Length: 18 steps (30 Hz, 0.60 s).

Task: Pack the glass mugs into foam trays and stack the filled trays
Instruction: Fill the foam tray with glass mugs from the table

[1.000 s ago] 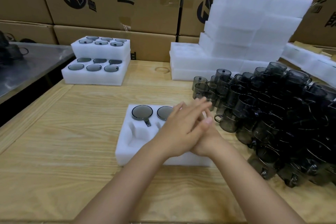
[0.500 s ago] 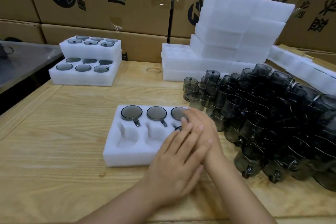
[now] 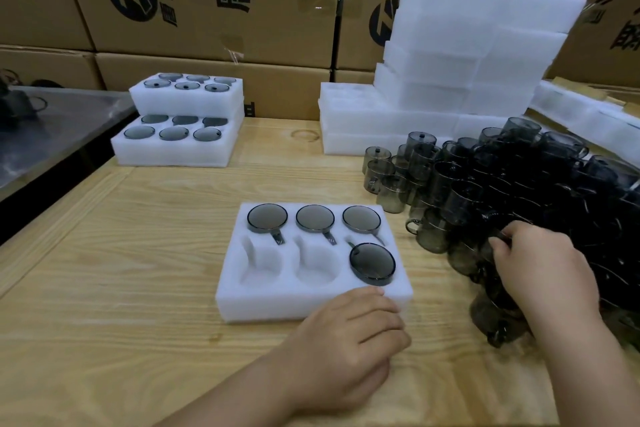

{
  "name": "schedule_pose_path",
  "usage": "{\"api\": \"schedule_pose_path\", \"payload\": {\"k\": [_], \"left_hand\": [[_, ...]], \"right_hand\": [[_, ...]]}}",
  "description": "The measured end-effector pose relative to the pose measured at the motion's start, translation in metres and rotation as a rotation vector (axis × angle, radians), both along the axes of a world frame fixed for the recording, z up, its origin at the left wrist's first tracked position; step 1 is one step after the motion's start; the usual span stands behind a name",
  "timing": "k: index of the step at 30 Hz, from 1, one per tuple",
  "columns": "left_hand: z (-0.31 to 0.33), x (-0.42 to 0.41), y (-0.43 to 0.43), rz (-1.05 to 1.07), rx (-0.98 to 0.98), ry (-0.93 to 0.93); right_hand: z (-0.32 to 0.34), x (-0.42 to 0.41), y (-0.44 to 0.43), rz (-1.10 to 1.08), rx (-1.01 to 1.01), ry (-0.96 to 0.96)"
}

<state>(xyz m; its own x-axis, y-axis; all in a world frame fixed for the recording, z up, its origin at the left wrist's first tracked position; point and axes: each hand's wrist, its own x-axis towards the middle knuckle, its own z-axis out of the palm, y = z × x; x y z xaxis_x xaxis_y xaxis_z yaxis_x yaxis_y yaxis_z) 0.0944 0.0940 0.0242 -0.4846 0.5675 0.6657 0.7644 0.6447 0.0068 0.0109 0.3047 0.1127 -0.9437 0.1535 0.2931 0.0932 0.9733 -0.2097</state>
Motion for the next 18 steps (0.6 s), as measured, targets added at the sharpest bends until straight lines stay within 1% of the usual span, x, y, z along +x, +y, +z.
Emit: {"api": "schedule_pose_path", "payload": {"k": [5, 10, 13, 18], "left_hand": [[0.003, -0.001, 0.0, -0.007, 0.022, -0.007], [0.004, -0.002, -0.001, -0.016, 0.04, -0.024], [0.005, -0.002, -0.002, -0.016, 0.059, -0.028], [0.005, -0.003, -0.003, -0.013, 0.072, -0.005]], "right_hand": [[0.003, 0.0, -0.003, 0.052, -0.108, 0.026], [0.002, 0.01, -0.008, 0.113, -0.168, 0.129], [0.0, 0.014, -0.011, 0.136, -0.184, 0.184], [-0.004, 0.012, -0.01, 0.112, -0.16, 0.17]]}}
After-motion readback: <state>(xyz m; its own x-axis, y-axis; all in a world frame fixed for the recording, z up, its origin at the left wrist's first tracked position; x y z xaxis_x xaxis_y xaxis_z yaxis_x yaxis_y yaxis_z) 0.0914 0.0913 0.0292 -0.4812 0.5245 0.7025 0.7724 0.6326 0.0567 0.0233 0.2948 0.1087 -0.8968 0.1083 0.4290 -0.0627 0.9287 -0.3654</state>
